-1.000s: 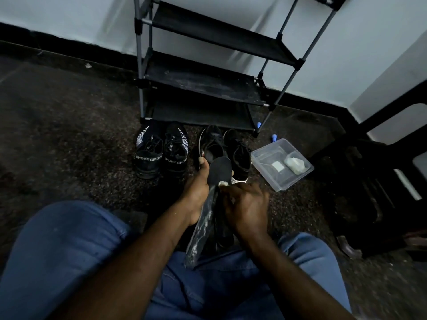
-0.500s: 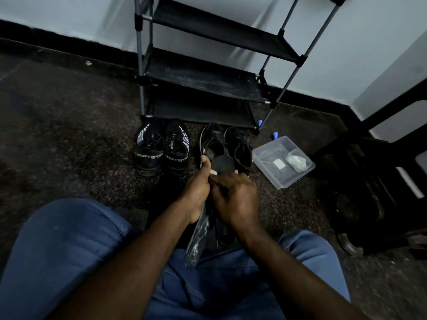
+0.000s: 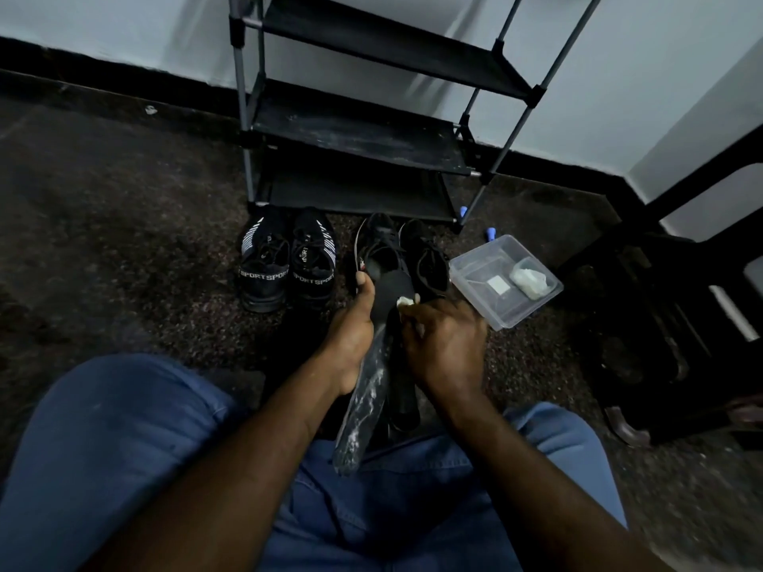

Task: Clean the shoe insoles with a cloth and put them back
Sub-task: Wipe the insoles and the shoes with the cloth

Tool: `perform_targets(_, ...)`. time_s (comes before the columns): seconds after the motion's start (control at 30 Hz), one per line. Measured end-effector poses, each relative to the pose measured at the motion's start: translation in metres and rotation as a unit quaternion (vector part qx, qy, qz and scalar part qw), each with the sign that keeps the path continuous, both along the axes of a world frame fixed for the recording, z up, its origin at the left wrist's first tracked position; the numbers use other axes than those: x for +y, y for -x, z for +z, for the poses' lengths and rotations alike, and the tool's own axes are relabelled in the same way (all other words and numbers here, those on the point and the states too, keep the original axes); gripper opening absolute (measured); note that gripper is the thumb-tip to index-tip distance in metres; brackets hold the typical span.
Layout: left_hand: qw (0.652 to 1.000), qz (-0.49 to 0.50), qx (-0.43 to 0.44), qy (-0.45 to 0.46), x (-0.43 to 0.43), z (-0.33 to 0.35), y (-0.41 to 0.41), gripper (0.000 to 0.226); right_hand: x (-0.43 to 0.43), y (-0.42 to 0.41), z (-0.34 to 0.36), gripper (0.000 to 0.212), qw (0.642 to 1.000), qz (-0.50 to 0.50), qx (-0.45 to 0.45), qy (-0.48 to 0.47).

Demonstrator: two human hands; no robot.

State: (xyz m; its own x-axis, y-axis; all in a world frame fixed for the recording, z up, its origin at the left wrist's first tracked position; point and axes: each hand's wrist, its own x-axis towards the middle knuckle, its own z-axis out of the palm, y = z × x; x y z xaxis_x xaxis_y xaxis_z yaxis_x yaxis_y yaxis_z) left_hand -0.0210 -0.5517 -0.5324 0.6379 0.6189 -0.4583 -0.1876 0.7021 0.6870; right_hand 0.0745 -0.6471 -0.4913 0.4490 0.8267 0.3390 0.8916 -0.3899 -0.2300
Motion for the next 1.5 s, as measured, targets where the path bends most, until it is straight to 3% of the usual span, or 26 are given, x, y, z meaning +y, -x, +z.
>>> perform_targets(0.13, 1.000, -0.011, 0.009, 0.005, 0.000, 0.009, 0.004, 0.104, -0.012, 0.008, -0.008, 0.024, 1.000, 0.015, -0.018, 0.007)
perform_targets(0.33, 0.999, -0.032, 0.007, -0.001, -0.012, 0.034, 0.010, 0.072, 0.017, -0.011, 0.009, 0.020, 0.998, -0.039, 0.042, -0.033)
perform_targets(0.47, 0.999, -0.034, 0.016, -0.035, -0.016, 0.034, 0.011, 0.061, 0.024, 0.008, 0.012, 0.023, 0.995, 0.025, 0.069, -0.072)
perform_targets(0.57, 0.998, -0.023, 0.034, -0.050, -0.014, 0.037, 0.008, 0.064, 0.020, 0.013, 0.011, 0.024, 0.995, 0.058, 0.046, -0.068)
perform_targets(0.73, 1.000, -0.015, -0.004, -0.006, -0.012, 0.034, 0.010, 0.070, 0.025, -0.013, 0.014, 0.025, 1.000, -0.015, 0.027, -0.005)
perform_targets(1.1, 1.000, 0.005, 0.018, -0.019, 0.008, 0.007, 0.009, 0.106, 0.000, 0.002, 0.006, 0.018, 0.994, 0.097, -0.032, 0.032)
perform_targets(1.2, 0.999, 0.016, 0.018, -0.023, 0.004, 0.023, 0.011, 0.095, 0.005, -0.008, 0.006, 0.018, 0.999, 0.037, 0.013, -0.011)
perform_targets(1.33, 0.996, 0.037, 0.049, -0.059, 0.006, 0.027, 0.012, 0.088, 0.002, -0.006, 0.001, 0.022, 0.992, 0.054, 0.096, -0.054)
perform_targets(1.5, 0.999, -0.032, 0.020, -0.038, 0.005, 0.035, 0.018, 0.080, 0.001, -0.005, -0.003, 0.005, 0.940, -0.030, 0.322, -0.107)
